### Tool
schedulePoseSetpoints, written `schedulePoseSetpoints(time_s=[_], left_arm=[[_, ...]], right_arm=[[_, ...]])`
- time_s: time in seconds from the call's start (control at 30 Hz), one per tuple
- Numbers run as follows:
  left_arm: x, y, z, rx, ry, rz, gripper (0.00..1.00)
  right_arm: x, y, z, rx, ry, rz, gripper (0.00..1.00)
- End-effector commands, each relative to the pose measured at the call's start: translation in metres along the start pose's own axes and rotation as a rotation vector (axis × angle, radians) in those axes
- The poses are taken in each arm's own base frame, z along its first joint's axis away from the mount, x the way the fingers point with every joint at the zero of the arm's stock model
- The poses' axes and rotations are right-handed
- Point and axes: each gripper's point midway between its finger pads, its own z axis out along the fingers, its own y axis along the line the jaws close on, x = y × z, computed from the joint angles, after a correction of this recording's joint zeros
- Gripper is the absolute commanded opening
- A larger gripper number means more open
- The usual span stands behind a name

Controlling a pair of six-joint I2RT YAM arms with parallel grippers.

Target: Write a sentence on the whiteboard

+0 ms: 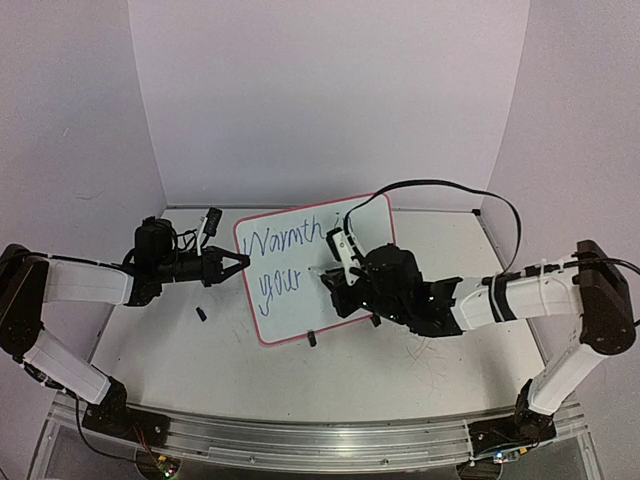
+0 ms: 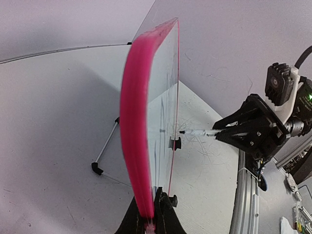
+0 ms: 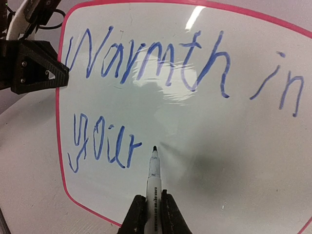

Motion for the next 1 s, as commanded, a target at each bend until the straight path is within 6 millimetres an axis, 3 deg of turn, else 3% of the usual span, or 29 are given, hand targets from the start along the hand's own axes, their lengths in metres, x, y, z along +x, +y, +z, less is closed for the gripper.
schedulePoseSetpoints(time_s=[0.0, 0.17, 0.33, 0.57, 0.97], left_arm=[[-0.008, 0.009, -0.002, -0.068, -0.017, 0.079, 0.00], [-0.008, 0.009, -0.001, -0.064, -0.014, 0.079, 0.00], [-0.011, 0.008, -0.002, -0.065, -0.021, 0.088, 0.00], [-0.009, 0.010, 0.000, -0.068, -0.015, 0.081, 0.00], [-0.008, 0.011, 0.000, -0.070, -0.012, 0.077, 0.00]], right_arm=[[-0.043, -0.013, -0.037, 0.006, -0.146, 0.003, 0.00], [-0.035, -0.021, -0.046, -0.001, -0.139, -0.024, 0.00], [-0.043, 0.000, -0.037, -0.100, -0.121, -0.053, 0.00], [-0.028, 0.020, -0.018, -0.148, -0.061, -0.143, 0.00], [-0.028, -0.016, -0.021, 0.037, -0.083, -0.086, 0.00]])
